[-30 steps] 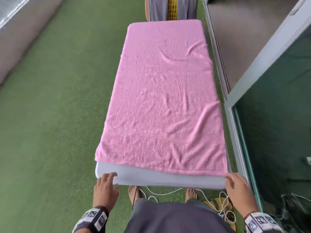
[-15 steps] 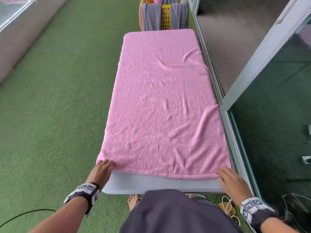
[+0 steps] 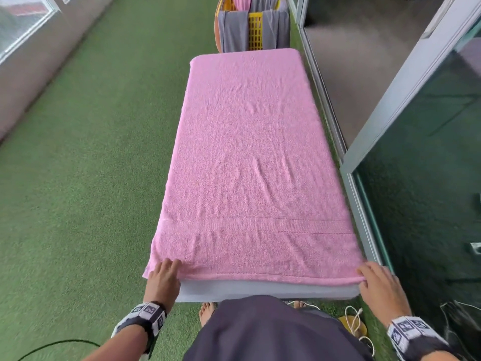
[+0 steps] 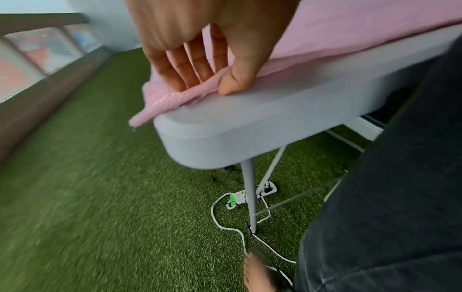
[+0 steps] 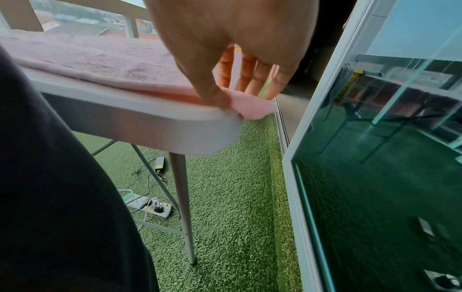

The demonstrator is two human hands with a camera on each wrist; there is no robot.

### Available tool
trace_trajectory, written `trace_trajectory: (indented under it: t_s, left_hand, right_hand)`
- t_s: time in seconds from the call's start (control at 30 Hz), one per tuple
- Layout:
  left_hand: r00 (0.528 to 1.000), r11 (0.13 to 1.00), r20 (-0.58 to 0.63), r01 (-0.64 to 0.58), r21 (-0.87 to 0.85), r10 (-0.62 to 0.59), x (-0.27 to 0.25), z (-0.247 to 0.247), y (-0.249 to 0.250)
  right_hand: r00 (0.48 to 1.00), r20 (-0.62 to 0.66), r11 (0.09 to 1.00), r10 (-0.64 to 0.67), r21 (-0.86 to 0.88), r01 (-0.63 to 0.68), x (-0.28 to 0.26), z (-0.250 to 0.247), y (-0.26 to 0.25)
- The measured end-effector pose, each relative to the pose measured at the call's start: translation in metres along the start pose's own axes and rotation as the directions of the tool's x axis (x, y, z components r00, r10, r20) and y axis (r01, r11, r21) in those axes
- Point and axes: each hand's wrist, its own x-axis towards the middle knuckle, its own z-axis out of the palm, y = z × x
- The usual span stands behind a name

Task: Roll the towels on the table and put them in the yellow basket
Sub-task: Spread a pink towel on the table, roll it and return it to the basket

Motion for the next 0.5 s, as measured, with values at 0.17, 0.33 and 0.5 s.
trace_trajectory:
  t_s: [0.17, 0.33, 0.5]
  left_hand:
    - [0.987, 0.994, -0.122, 0.100, -0.036, -0.104, 0.000, -0.006, -0.019]
    - [0.982, 0.995, -0.173, 0.066, -0.075, -0.078, -0.007, -0.019, -0.029]
    - [0.995, 0.996, -0.096, -0.012, -0.094, 0.003, -0.022, -0.017, -0.036]
  right_hand:
    - [0.988, -0.062, 0.950, 0.143, 0.287, -0.119, -0.001, -0.007, -0.017]
    - [0.986, -0.097, 0.966, 0.135, 0.235, -0.109, -0.004, -0.009, -0.014]
    - [0.993, 0.029, 0.993, 0.115, -0.001, -0.115, -0.011, 0.001, -0.010]
